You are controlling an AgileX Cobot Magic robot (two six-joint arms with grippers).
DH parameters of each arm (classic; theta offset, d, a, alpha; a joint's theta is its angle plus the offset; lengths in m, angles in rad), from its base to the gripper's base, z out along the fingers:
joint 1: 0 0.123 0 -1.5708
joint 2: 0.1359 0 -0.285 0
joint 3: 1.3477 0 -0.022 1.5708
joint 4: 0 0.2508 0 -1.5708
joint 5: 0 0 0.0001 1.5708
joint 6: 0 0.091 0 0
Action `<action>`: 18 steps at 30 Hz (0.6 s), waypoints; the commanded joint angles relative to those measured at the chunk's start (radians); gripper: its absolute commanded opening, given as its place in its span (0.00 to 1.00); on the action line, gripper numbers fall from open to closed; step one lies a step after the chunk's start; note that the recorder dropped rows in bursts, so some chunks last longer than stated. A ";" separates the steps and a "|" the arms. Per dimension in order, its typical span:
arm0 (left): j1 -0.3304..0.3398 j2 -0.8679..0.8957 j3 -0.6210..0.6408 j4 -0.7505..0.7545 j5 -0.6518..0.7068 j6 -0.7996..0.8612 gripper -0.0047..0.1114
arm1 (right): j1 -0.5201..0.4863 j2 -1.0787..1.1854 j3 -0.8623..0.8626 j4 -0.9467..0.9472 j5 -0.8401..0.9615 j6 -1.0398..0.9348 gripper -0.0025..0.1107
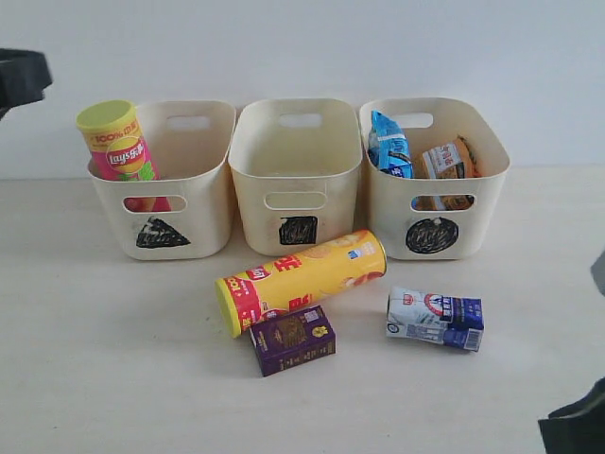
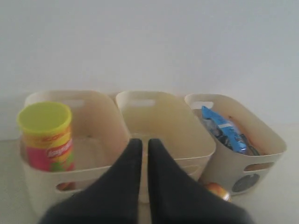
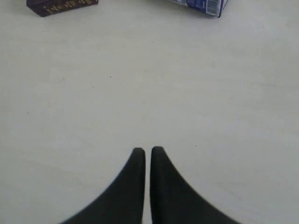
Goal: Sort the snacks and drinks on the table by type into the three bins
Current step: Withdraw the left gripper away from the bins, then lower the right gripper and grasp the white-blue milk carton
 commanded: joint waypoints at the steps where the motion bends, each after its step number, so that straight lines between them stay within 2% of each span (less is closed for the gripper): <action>1: 0.153 -0.048 0.052 -0.015 0.160 -0.012 0.08 | 0.004 0.140 -0.082 0.005 0.020 -0.088 0.02; 2: 0.219 -0.048 0.052 -0.015 0.257 -0.006 0.08 | 0.004 0.213 -0.128 0.005 0.054 -0.122 0.02; 4: 0.257 -0.048 0.052 -0.030 0.298 -0.006 0.08 | 0.004 0.313 -0.219 0.003 0.115 -0.172 0.02; 5: 0.263 -0.048 0.052 -0.035 0.313 -0.006 0.08 | 0.004 0.348 -0.254 0.003 0.137 -0.193 0.02; 8: 0.287 -0.050 0.054 -0.037 0.478 -0.011 0.08 | 0.004 0.508 -0.432 0.003 0.271 -0.278 0.02; 10: 0.287 -0.082 0.059 -0.038 0.475 -0.036 0.08 | 0.004 0.579 -0.527 -0.019 0.295 -0.301 0.05; 13: 0.287 -0.221 0.132 -0.038 0.353 -0.044 0.08 | 0.004 0.675 -0.636 -0.102 0.292 -0.310 0.30; 15: 0.287 -0.317 0.204 -0.038 0.339 -0.044 0.08 | 0.000 0.739 -0.681 -0.148 0.288 -0.314 0.48; 18: 0.287 -0.402 0.283 -0.038 0.360 -0.056 0.08 | -0.019 0.820 -0.732 -0.155 0.288 -0.368 0.59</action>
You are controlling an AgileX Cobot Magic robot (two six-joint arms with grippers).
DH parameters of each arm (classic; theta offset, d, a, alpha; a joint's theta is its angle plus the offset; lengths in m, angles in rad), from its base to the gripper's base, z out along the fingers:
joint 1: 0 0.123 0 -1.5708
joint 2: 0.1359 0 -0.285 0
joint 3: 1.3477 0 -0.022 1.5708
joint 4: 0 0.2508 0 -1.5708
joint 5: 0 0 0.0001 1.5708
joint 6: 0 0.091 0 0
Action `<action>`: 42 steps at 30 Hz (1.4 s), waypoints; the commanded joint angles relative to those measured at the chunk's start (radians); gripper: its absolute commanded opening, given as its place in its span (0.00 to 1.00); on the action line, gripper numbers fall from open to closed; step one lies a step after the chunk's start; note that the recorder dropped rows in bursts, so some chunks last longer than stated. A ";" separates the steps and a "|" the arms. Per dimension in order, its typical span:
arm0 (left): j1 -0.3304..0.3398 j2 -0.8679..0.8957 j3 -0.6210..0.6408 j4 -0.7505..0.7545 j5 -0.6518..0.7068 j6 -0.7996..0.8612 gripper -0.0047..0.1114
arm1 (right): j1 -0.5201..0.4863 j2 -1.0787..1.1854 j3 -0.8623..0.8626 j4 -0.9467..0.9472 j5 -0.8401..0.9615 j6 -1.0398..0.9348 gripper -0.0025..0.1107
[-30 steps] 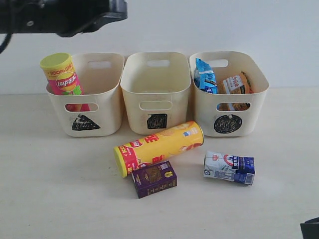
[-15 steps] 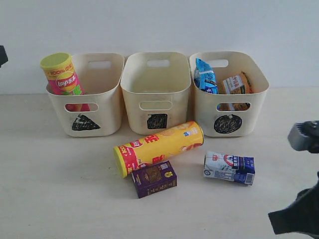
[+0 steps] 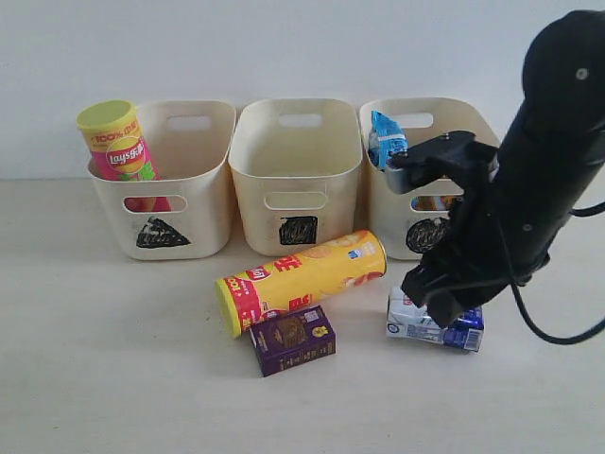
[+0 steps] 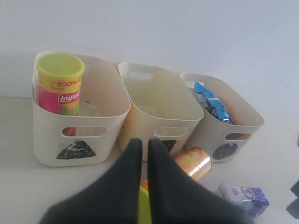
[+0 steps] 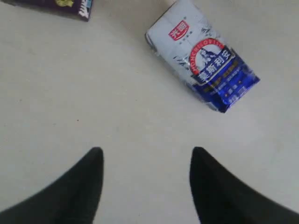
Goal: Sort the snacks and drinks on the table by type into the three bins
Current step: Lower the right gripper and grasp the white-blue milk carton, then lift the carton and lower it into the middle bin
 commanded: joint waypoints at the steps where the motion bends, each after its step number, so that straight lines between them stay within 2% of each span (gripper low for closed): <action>1: 0.003 -0.133 0.125 -0.009 0.008 -0.033 0.08 | -0.029 0.127 -0.085 -0.036 0.005 -0.078 0.63; 5: 0.003 -0.193 0.183 -0.009 0.009 -0.053 0.08 | -0.042 0.219 -0.121 -0.042 -0.005 -0.158 0.66; 10: 0.003 -0.242 0.209 -0.009 0.033 -0.055 0.08 | -0.042 0.328 -0.121 -0.076 -0.109 -0.257 0.66; 16: 0.003 -0.243 0.209 0.030 0.074 -0.050 0.08 | -0.042 0.401 -0.121 -0.171 -0.193 -0.254 0.65; 30: 0.003 -0.243 0.209 0.053 0.074 -0.050 0.08 | -0.042 0.450 -0.121 -0.192 -0.262 -0.234 0.63; 33: 0.003 -0.243 0.209 0.056 0.074 -0.050 0.08 | -0.042 0.444 -0.121 -0.192 -0.258 -0.217 0.53; 35: 0.003 -0.243 0.209 0.075 0.074 -0.047 0.08 | -0.042 0.437 -0.121 -0.192 -0.242 -0.211 0.43; 41: 0.003 -0.243 0.213 0.098 0.066 -0.050 0.08 | -0.039 0.370 -0.121 -0.173 -0.208 -0.180 0.02; 42: 0.003 -0.243 0.213 0.098 0.066 -0.050 0.08 | -0.039 0.351 -0.121 -0.166 -0.208 -0.170 0.03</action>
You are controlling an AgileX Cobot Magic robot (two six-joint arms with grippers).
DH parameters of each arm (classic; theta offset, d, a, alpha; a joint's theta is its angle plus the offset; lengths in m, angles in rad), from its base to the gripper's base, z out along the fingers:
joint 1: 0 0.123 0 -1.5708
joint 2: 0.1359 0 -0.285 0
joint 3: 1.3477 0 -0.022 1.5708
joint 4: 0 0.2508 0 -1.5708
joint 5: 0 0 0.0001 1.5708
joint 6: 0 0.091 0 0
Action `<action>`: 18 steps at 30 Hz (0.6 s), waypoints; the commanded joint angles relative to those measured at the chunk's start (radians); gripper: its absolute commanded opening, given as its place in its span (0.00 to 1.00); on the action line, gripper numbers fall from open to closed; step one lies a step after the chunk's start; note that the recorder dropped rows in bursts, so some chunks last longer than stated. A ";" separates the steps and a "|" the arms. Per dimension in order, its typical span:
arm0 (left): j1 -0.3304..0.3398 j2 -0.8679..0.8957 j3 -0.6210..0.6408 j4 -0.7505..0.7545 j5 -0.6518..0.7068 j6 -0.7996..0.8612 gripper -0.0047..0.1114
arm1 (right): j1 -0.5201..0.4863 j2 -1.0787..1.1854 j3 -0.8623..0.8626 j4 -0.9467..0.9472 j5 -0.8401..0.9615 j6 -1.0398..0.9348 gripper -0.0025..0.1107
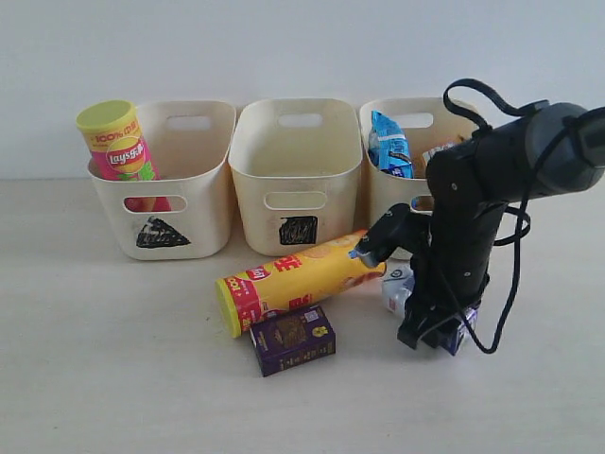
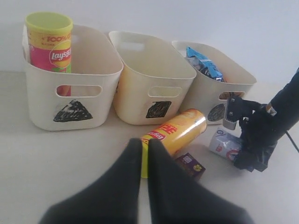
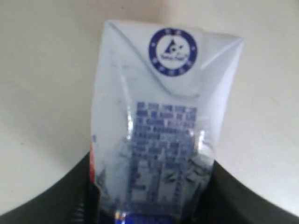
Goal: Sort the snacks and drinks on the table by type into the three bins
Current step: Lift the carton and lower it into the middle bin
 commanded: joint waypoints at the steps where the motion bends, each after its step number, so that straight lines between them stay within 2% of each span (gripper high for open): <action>1: 0.003 -0.005 0.006 0.011 0.002 -0.004 0.08 | 0.001 -0.093 0.002 0.032 0.013 0.039 0.02; 12: 0.001 -0.005 0.006 0.011 0.007 -0.004 0.08 | 0.001 -0.355 -0.013 0.240 -0.031 0.066 0.02; 18: 0.001 -0.005 0.006 0.013 0.006 -0.004 0.08 | 0.001 -0.360 -0.213 0.386 -0.005 0.066 0.02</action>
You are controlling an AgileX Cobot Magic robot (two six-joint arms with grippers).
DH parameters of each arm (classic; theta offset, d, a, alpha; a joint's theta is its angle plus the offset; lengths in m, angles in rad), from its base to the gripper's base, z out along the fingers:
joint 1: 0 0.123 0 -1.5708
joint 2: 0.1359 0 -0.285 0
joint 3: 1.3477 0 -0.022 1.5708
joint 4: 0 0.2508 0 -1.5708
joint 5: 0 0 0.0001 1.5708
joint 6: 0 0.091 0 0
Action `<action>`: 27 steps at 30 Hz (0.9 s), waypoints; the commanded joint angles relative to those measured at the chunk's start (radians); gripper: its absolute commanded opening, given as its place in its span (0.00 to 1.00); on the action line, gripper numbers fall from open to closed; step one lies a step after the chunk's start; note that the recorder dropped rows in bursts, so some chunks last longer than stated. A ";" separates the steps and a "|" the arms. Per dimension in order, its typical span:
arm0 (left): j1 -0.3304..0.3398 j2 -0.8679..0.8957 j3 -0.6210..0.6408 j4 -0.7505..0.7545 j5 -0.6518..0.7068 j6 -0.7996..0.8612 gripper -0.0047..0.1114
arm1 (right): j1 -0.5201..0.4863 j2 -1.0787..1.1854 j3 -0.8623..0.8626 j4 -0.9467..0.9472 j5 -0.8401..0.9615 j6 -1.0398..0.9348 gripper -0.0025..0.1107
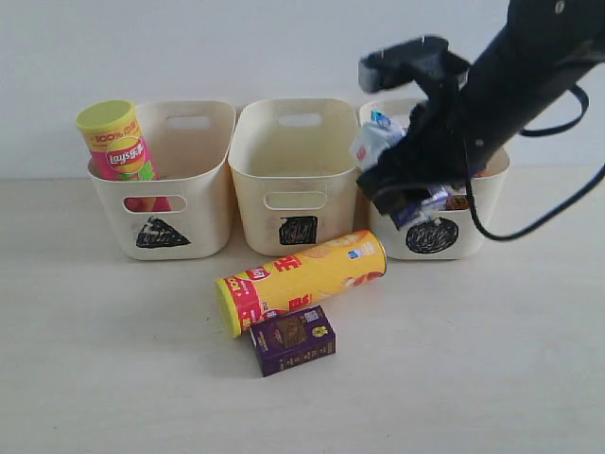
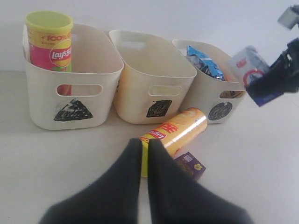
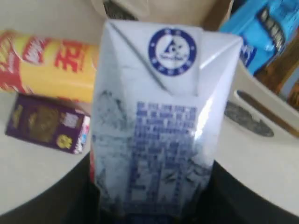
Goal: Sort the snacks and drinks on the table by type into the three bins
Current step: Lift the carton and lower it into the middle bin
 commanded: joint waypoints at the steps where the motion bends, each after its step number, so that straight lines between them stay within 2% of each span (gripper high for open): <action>1: 0.001 -0.005 0.004 0.008 0.006 -0.004 0.08 | 0.001 0.008 -0.165 0.116 -0.027 -0.001 0.02; 7: 0.001 -0.005 0.004 0.008 0.006 -0.004 0.08 | 0.001 0.161 -0.397 0.208 -0.044 0.001 0.02; 13: 0.001 -0.005 0.004 0.008 0.006 -0.004 0.08 | 0.001 0.328 -0.526 0.252 -0.129 0.001 0.02; 27: 0.001 -0.005 0.004 0.008 0.009 -0.004 0.08 | 0.001 0.491 -0.591 0.250 -0.215 -0.024 0.02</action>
